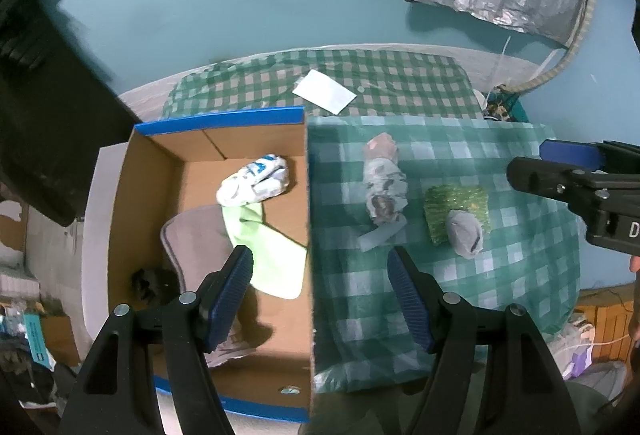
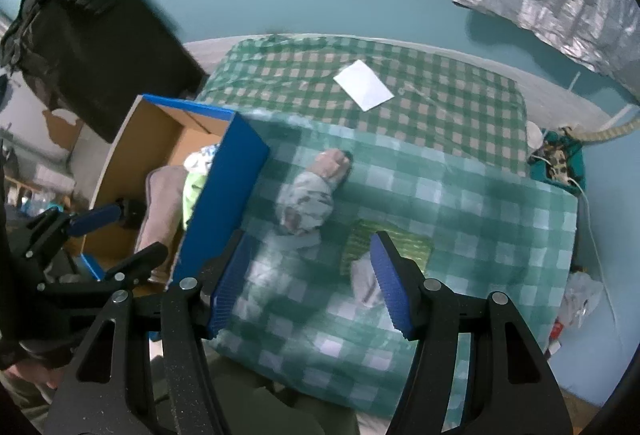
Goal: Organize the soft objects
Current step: 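Withdraw both tools from the box back over the bed, then lower the right tool onto the grey sock lying on the green scrubber pad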
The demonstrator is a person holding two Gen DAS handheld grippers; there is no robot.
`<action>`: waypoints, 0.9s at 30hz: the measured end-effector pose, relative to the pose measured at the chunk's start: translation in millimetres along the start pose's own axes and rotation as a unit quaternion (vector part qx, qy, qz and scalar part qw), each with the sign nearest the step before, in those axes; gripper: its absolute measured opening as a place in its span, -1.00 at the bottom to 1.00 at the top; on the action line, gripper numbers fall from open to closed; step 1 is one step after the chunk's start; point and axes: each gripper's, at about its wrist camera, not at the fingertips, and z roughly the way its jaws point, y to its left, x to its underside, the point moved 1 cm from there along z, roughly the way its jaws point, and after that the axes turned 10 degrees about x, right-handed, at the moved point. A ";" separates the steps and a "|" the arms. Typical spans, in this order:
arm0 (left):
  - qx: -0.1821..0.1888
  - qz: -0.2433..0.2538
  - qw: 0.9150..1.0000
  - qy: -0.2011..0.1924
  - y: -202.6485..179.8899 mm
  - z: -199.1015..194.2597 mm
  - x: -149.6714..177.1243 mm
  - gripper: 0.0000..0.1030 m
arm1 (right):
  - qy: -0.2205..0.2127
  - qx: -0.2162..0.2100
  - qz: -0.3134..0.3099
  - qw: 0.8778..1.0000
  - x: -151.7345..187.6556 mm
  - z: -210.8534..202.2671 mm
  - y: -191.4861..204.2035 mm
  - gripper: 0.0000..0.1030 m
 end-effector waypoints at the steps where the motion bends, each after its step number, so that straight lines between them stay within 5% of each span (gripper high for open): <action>1: -0.001 0.002 1.000 0.001 -2.2 1.2 -0.4 0.38 | 0.000 0.001 0.006 1.000 2.3 -0.7 -5.5 0.22; 27: 0.013 0.040 0.997 0.068 -55.0 83.1 5.3 0.48 | 0.080 0.003 0.037 0.996 48.1 80.1 -56.4 0.23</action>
